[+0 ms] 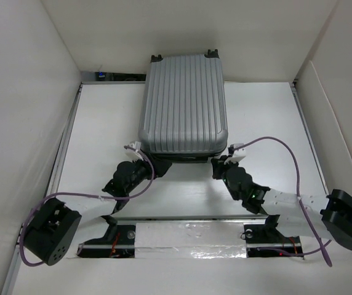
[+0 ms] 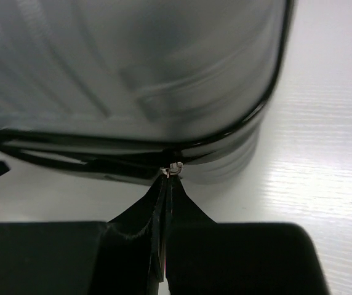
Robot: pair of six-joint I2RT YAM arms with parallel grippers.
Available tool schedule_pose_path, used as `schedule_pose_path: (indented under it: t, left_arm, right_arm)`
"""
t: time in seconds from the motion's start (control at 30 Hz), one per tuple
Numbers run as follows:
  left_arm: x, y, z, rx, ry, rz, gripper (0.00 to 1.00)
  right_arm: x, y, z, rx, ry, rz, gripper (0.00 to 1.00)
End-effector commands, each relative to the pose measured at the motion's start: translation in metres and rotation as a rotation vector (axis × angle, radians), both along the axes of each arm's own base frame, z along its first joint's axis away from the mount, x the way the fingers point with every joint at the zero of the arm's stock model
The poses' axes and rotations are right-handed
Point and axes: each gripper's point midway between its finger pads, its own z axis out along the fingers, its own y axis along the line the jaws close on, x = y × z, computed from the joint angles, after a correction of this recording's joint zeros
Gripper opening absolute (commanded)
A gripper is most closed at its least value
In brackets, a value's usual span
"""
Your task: Pack the luggage
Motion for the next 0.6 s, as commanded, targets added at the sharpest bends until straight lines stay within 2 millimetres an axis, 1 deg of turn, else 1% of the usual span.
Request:
schedule_pose_path:
  t: [0.0, 0.03, 0.07, 0.1, 0.13, 0.17, 0.23, 0.27, 0.3, 0.33, 0.4, 0.43, 0.47, 0.53, 0.57]
  left_arm:
    - [0.015, -0.01, 0.041, -0.099, -0.114, 0.038, 0.6]
    - [0.015, -0.013, 0.041, -0.101, -0.113, 0.042, 0.58]
    - [0.011, -0.02, 0.043, -0.107, -0.119, 0.027, 0.58]
    - [0.012, -0.022, 0.044, -0.105, -0.123, 0.043, 0.58]
    - [0.011, -0.029, 0.047, -0.107, -0.124, 0.025, 0.55]
    - [0.01, -0.034, 0.049, -0.108, -0.132, 0.029, 0.54]
    - [0.01, -0.04, 0.048, -0.108, -0.131, 0.032, 0.53]
    - [0.012, -0.041, 0.05, -0.117, -0.134, 0.034, 0.53]
    - [0.01, -0.046, 0.05, -0.123, -0.129, 0.02, 0.53]
    - [0.01, -0.047, 0.047, -0.121, -0.123, 0.019, 0.53]
    - [0.01, -0.049, 0.048, -0.133, -0.121, 0.013, 0.53]
    - [0.01, -0.05, 0.045, -0.131, -0.111, 0.01, 0.53]
    - [0.008, -0.054, 0.047, -0.138, -0.115, 0.0, 0.53]
    - [0.007, -0.057, 0.043, -0.132, -0.106, -0.006, 0.53]
    - [0.004, -0.062, 0.043, -0.134, -0.108, -0.018, 0.53]
  right_arm:
    - [-0.016, 0.035, 0.021, 0.083, -0.058, 0.132, 0.0]
    - [-0.021, 0.04, 0.021, 0.081, -0.056, 0.152, 0.0]
    - [-0.025, 0.047, 0.023, 0.097, -0.059, 0.196, 0.0]
    - [-0.027, 0.049, 0.021, 0.096, -0.061, 0.217, 0.0]
    - [-0.03, 0.052, 0.022, 0.106, -0.06, 0.24, 0.0]
    - [-0.033, 0.059, 0.028, 0.14, -0.069, 0.273, 0.0]
    - [-0.035, 0.065, 0.026, 0.15, -0.068, 0.3, 0.0]
    - [-0.038, 0.072, 0.028, 0.16, -0.066, 0.326, 0.0]
    - [-0.037, 0.076, 0.03, 0.171, -0.06, 0.33, 0.0]
    - [-0.038, 0.085, 0.033, 0.177, -0.057, 0.343, 0.0]
    - [-0.037, 0.092, 0.039, 0.196, -0.059, 0.348, 0.0]
    - [-0.036, 0.096, 0.044, 0.214, -0.064, 0.352, 0.0]
    - [-0.036, 0.099, 0.044, 0.218, -0.059, 0.358, 0.0]
    - [-0.034, 0.103, 0.043, 0.222, -0.044, 0.353, 0.0]
    - [-0.027, 0.103, 0.036, 0.213, -0.018, 0.309, 0.0]
